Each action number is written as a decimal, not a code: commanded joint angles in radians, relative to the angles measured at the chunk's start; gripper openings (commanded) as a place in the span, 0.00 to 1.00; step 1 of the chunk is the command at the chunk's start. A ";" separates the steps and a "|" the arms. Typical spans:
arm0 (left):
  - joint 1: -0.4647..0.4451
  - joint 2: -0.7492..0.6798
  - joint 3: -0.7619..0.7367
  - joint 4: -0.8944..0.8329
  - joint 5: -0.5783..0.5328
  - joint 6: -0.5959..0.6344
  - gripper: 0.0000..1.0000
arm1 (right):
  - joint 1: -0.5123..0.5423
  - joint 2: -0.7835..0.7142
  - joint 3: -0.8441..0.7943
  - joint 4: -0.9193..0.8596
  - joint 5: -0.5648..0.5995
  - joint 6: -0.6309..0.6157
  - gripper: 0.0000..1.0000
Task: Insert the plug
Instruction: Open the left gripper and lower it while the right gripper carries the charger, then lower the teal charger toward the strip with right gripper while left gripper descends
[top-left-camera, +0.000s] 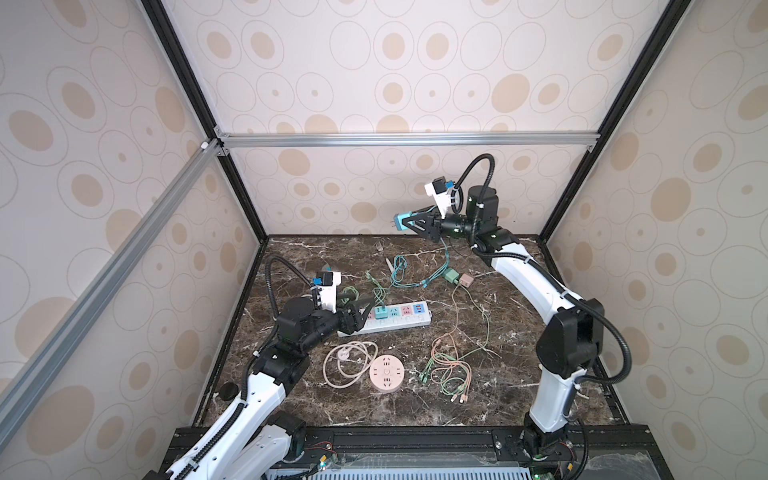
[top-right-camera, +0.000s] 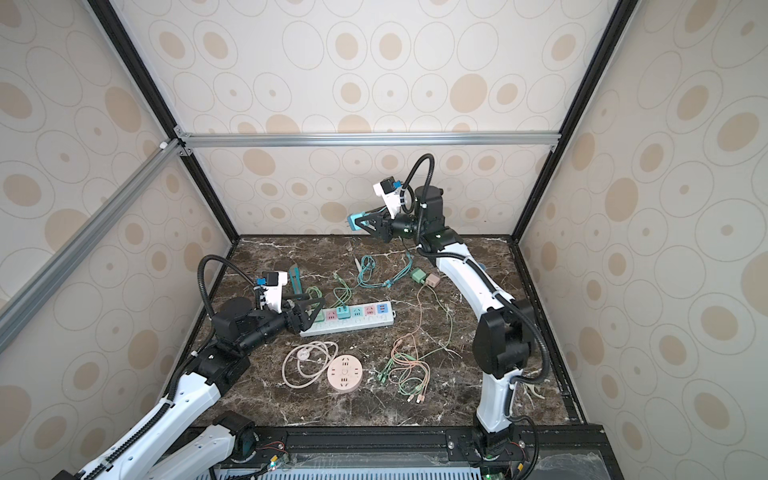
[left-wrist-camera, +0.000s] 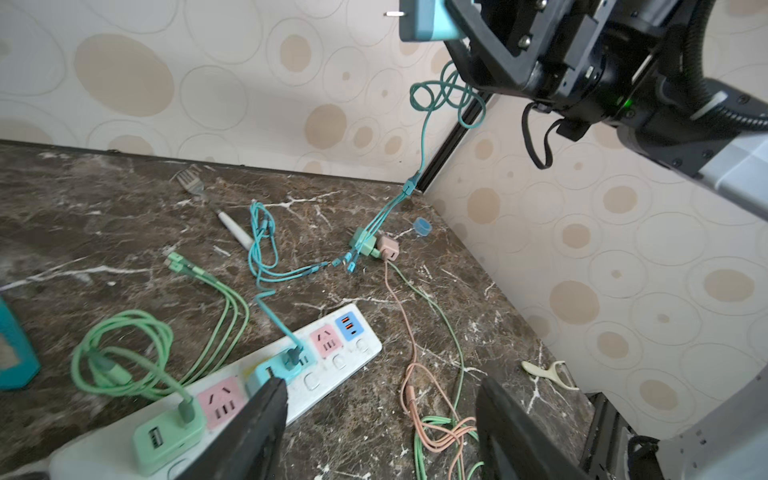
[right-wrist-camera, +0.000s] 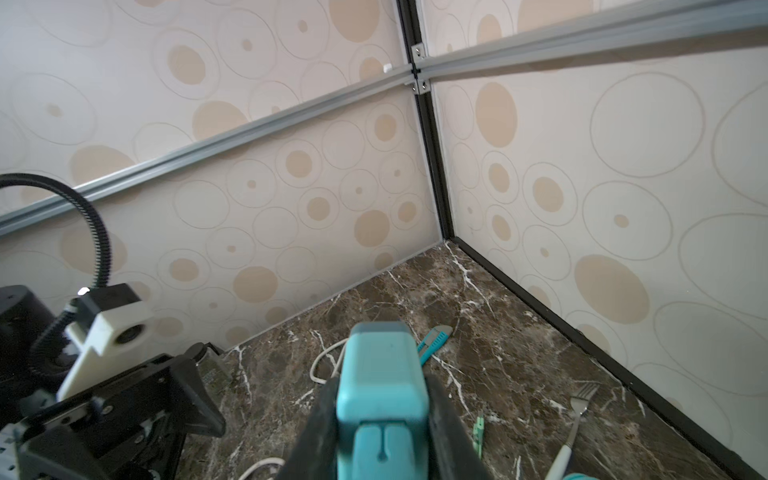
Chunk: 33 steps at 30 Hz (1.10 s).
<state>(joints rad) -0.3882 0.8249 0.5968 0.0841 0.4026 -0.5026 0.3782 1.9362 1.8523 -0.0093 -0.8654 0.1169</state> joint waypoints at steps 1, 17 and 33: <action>0.003 -0.026 -0.002 -0.081 -0.087 0.023 0.73 | 0.000 0.072 0.079 -0.171 0.029 -0.113 0.03; 0.041 -0.010 -0.094 -0.185 -0.252 -0.088 0.73 | 0.018 0.020 -0.144 -0.477 0.183 -0.481 0.04; 0.071 0.038 -0.182 -0.138 -0.324 -0.199 0.68 | 0.106 0.098 -0.055 -0.716 0.352 -0.848 0.03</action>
<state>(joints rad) -0.3252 0.8513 0.4236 -0.0868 0.1017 -0.6674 0.4625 2.0140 1.7699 -0.6518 -0.5594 -0.6247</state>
